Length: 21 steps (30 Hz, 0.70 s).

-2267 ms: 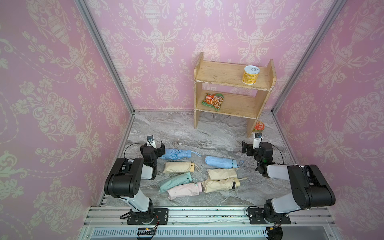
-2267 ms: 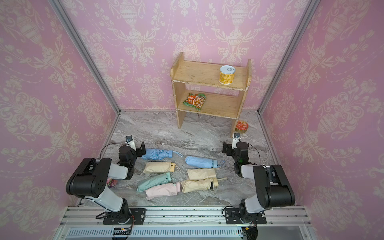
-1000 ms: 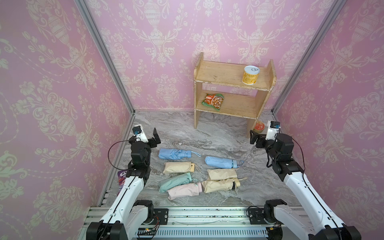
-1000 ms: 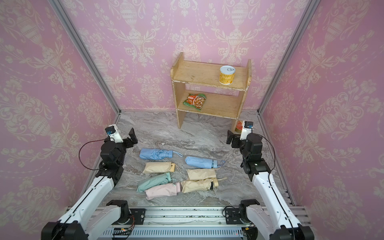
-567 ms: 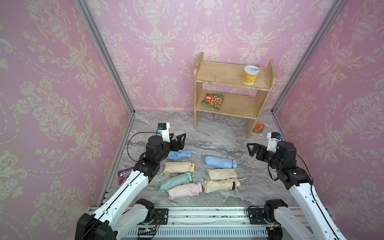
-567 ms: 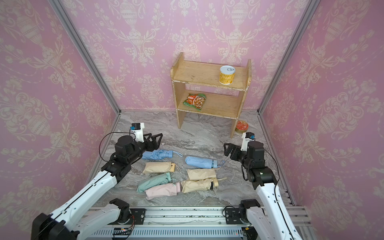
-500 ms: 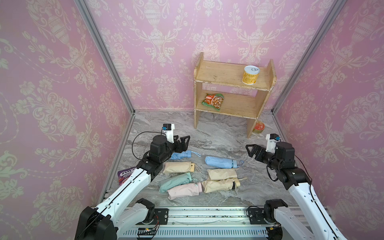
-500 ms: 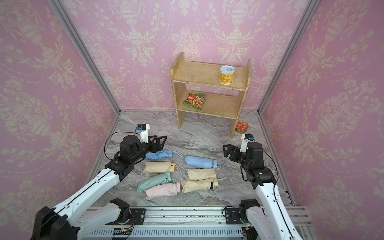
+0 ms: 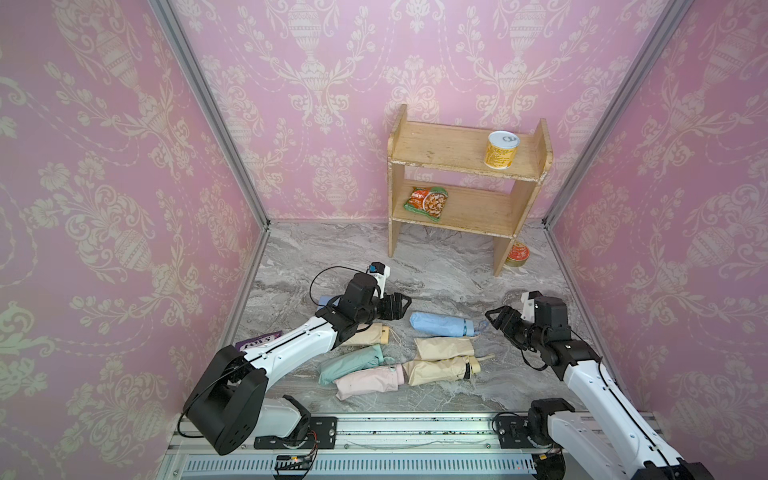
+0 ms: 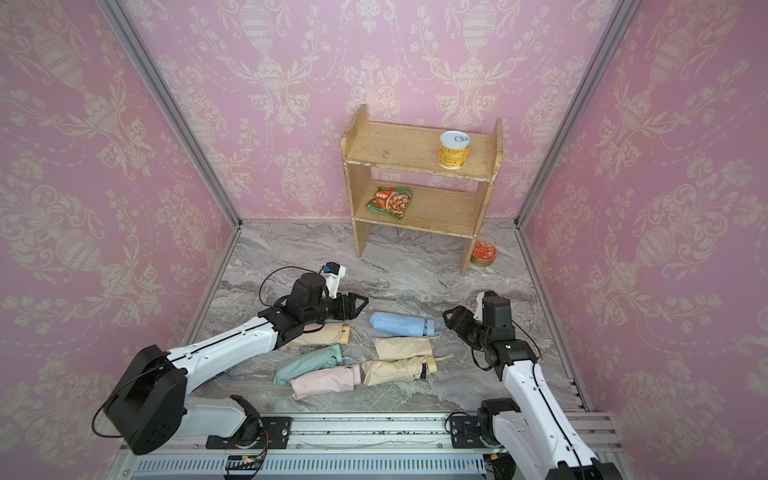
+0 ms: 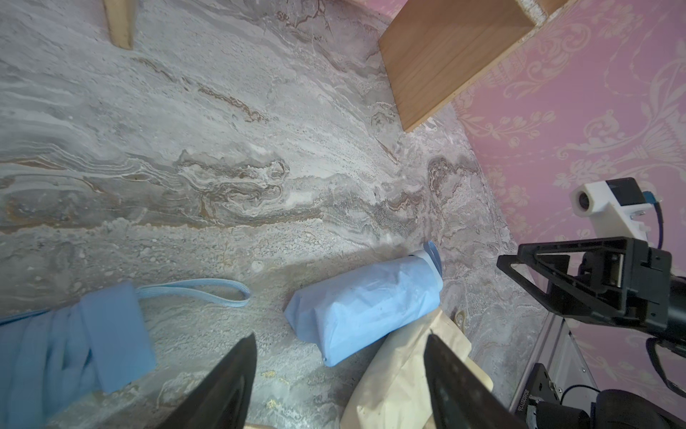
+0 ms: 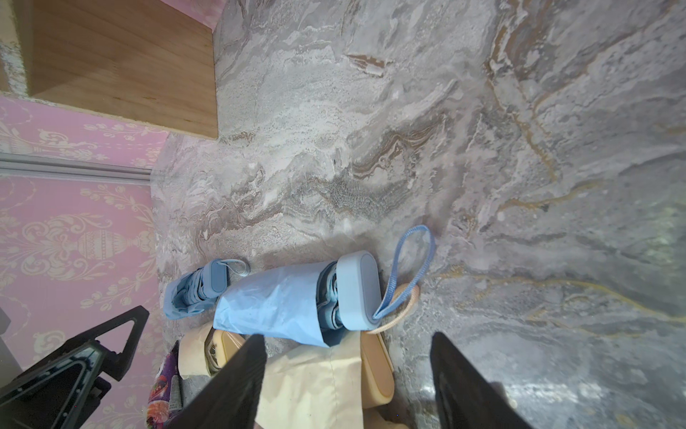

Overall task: Take umbrellas out of sleeves
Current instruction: Take out the umbrella from the umbrella sleeve.

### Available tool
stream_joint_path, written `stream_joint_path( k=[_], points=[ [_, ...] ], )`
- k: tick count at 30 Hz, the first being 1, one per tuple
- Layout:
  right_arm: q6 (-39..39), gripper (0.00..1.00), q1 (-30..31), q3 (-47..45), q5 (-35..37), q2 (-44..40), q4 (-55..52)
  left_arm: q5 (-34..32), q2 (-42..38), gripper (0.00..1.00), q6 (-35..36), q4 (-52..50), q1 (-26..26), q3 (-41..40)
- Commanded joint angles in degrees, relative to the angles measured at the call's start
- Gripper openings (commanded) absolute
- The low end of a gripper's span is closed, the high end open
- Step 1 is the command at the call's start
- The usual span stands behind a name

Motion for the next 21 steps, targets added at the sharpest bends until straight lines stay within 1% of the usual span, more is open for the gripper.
stream_joint_path(
  k=[1, 9, 14, 21],
  points=[
    [3.2, 0.7, 0.0, -1.6, 0.1, 1.2, 2.8, 1.8, 1.8, 0.74, -2.0, 1.3, -1.1, 1.8],
    [4.6, 0.69, -0.1, -3.0, 0.9, 3.1, 6.2, 0.0, 3.5, 0.69, -1.2, -1.1, -2.3, 2.1],
    [5.6, 0.67, -0.1, -3.1, 0.5, 4.4, 7.8, 0.1, 5.1, 0.66, -1.0, -1.5, -2.9, 2.2],
    [8.9, 0.62, 0.0, -5.0, 0.5, 5.6, 11.2, 0.7, 7.9, 0.63, -0.9, -1.3, -4.1, 3.7]
  ],
)
